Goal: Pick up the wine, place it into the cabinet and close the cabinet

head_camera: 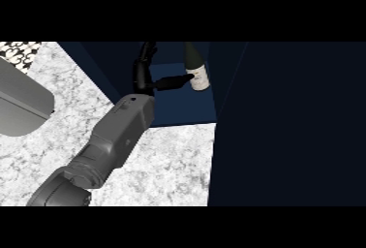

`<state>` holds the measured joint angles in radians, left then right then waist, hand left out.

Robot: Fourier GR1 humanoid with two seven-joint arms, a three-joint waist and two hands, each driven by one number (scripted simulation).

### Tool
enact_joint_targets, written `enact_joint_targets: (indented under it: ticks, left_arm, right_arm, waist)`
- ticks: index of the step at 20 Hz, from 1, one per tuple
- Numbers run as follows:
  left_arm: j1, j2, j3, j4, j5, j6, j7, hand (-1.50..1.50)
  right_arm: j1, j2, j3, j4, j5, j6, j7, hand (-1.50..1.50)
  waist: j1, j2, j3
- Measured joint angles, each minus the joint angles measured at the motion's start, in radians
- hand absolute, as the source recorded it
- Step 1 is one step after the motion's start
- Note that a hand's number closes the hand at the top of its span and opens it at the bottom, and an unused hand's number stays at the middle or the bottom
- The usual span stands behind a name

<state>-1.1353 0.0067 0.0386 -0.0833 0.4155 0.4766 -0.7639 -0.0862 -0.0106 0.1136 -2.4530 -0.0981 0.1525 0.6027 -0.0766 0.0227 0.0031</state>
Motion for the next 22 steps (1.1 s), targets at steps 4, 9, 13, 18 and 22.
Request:
enact_joint_targets:
  ticks: [4, 9, 13, 18, 22]
  left_arm:
    - [0.004, 0.001, 0.010, -0.004, 0.002, 0.012, -0.010, -1.50]
    - [0.021, -0.003, 0.026, -0.016, 0.007, 0.012, -0.047, -1.50]
    - [0.031, -0.007, 0.028, -0.017, 0.002, -0.008, -0.063, -1.50]
    - [0.037, -0.008, 0.026, -0.022, -0.007, -0.053, -0.084, -1.50]
    - [0.038, -0.008, 0.019, -0.019, -0.015, -0.094, -0.085, -1.50]
  right_arm:
    - [0.006, 0.003, 0.009, 0.001, 0.000, -0.001, -0.002, -1.50]
    - [0.005, 0.000, 0.007, 0.002, 0.000, 0.005, -0.014, -1.50]
    - [0.015, 0.000, 0.007, 0.005, -0.003, 0.015, -0.025, -1.50]
    - [0.019, -0.001, 0.004, 0.004, -0.007, 0.019, -0.022, -1.50]
    - [0.020, 0.005, 0.021, 0.003, -0.005, 0.011, -0.016, -1.50]
  waist:
    - [-0.003, 0.002, 0.000]
    - [-0.005, 0.003, -0.001]
    - [-0.003, 0.004, -0.001]
    - [-0.004, 0.004, -0.002]
    - [-0.003, 0.002, -0.003]
